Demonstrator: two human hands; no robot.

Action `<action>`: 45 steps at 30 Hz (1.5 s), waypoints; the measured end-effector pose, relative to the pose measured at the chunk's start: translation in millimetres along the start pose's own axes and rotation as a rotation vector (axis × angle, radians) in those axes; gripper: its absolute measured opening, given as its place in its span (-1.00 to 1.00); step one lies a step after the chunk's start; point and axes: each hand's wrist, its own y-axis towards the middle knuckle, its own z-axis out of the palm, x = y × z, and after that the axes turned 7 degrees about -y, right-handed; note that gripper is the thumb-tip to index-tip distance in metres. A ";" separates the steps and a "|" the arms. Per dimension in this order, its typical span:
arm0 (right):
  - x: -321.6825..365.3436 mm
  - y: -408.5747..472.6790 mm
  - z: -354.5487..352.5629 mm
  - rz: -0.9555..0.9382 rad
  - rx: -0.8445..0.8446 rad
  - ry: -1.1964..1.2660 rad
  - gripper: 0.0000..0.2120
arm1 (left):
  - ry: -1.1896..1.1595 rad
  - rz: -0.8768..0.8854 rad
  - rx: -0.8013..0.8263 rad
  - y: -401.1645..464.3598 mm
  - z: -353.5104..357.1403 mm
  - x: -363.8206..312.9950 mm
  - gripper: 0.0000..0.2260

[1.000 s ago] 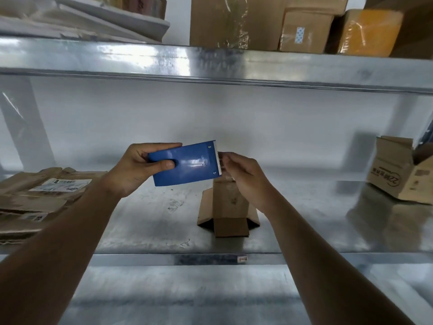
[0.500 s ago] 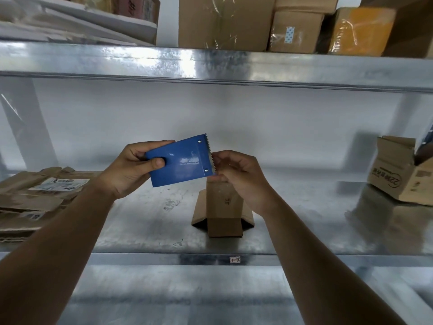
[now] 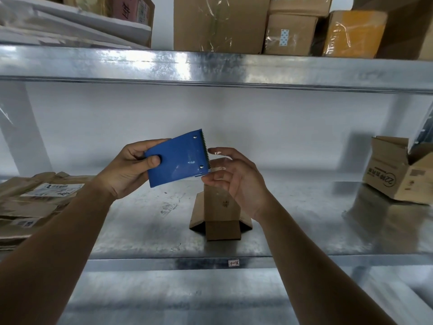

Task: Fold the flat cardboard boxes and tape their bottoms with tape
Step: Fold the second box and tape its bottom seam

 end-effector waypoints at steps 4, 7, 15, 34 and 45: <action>-1.8 2.6 1.1 0.057 -0.023 0.056 -0.64 | 0.003 -0.009 -0.007 3.2 -1.3 -0.1 -0.41; -1.3 3.9 1.5 0.065 -0.090 -0.044 -0.71 | 0.009 -0.015 0.001 4.5 0.2 -1.2 -0.43; 1.2 6.2 1.0 0.031 -0.287 -0.310 -0.79 | 0.143 -0.036 -0.013 8.6 -1.5 -3.0 -0.44; -1.2 -22.6 -18.7 0.109 -0.806 -0.658 -0.71 | 0.539 -0.009 0.029 -6.9 13.6 -22.7 -0.60; -2.0 -28.4 -21.5 0.112 -0.757 -0.839 -0.70 | 0.552 -0.029 -0.039 -20.8 -5.7 -27.8 -0.63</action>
